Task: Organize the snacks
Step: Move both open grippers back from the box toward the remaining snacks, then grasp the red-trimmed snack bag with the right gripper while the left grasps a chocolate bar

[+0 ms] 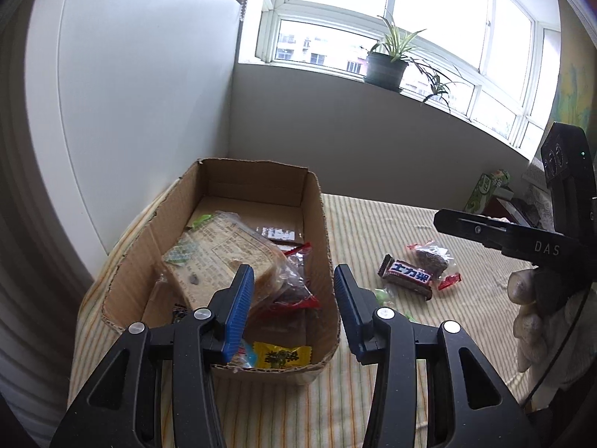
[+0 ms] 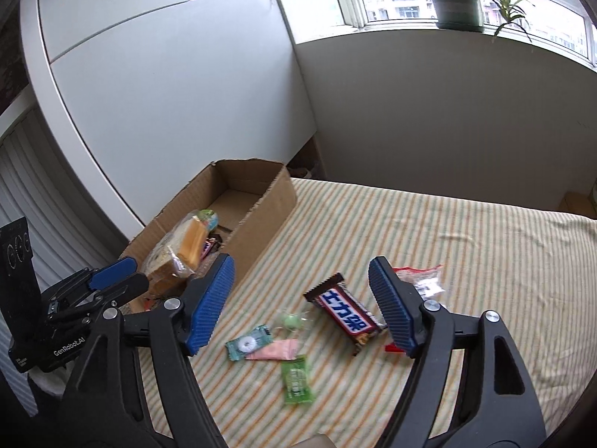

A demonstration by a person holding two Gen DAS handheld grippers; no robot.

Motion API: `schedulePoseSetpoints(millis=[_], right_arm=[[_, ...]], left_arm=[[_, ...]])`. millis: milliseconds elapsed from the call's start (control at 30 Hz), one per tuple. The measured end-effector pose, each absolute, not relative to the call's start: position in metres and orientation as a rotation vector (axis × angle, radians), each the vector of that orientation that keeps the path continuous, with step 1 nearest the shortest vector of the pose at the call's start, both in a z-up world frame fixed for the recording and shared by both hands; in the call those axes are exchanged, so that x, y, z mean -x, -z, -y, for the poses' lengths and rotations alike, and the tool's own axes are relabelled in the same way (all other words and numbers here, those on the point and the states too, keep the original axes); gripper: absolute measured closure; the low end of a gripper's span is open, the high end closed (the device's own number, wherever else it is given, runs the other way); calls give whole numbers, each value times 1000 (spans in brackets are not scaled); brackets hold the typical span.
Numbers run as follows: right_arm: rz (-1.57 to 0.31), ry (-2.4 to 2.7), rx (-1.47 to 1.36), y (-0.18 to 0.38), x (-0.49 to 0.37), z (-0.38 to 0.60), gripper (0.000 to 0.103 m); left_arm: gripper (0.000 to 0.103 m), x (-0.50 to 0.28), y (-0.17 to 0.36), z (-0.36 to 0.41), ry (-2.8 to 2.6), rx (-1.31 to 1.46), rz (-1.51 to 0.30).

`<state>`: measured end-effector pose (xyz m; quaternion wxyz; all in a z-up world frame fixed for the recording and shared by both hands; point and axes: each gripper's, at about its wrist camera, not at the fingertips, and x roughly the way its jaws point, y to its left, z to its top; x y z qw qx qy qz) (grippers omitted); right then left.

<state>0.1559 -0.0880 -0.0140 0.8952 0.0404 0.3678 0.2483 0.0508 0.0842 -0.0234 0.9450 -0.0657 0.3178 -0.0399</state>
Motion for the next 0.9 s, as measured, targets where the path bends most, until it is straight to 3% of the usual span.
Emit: schedulePoseSetpoints(millis=[533,767,900], right_arm=[[-939,-395,-126,67,-196,152,27],[-979,-406,-116,82,-207,150,31],[-1006,-412,-132,94,-214,153,38]], left_arm=[[59,-64,44,4,252,53,-763],[58,-96,54,29,303,96,-848],[58,-116,66,33,307,139,-901]])
